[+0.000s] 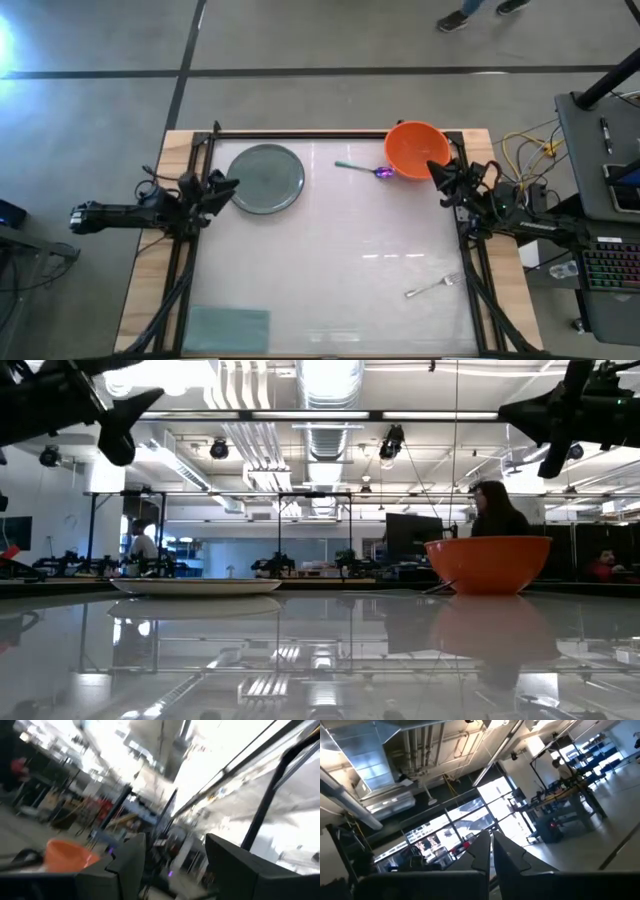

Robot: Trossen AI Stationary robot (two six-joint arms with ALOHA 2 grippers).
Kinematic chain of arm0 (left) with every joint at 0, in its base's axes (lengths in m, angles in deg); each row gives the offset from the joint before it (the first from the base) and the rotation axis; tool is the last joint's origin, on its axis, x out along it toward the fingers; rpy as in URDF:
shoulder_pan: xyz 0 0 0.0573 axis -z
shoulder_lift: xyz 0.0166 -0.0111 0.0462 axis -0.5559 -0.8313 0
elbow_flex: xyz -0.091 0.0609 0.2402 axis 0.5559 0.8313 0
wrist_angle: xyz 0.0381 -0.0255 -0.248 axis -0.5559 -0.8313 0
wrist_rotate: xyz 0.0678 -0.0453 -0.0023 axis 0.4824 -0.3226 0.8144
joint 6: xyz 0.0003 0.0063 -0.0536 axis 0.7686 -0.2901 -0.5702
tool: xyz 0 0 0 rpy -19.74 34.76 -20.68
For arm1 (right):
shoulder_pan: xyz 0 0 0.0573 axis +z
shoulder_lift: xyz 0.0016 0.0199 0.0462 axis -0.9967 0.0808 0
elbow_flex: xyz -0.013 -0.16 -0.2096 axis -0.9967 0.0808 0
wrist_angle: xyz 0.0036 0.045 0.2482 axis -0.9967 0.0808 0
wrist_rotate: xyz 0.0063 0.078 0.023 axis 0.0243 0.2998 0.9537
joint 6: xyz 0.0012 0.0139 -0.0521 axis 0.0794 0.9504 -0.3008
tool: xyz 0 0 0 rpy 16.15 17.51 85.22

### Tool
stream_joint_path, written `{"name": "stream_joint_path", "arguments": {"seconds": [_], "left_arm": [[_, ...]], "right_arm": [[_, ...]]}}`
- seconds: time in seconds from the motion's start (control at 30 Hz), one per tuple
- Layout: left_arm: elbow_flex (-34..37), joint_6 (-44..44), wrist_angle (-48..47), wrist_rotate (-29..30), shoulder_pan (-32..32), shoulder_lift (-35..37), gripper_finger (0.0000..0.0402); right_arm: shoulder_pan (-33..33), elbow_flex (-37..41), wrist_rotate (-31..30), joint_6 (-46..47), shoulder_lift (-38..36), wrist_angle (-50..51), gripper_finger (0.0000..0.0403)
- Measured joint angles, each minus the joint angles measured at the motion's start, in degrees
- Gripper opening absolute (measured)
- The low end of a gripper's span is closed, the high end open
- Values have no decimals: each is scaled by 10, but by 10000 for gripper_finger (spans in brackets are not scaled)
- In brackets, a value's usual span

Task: Set table place
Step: Move the gray plate to the center of the table

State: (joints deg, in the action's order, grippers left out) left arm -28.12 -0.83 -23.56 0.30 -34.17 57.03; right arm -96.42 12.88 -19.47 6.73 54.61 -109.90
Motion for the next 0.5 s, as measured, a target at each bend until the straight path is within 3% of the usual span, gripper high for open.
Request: {"name": "stream_joint_path", "arguments": {"seconds": [0.5], "left_arm": [[-1, 0, 123, 2, 0, -2, 193]], "right_arm": [[0, 0, 1, 6, 0, 0, 13]]}}
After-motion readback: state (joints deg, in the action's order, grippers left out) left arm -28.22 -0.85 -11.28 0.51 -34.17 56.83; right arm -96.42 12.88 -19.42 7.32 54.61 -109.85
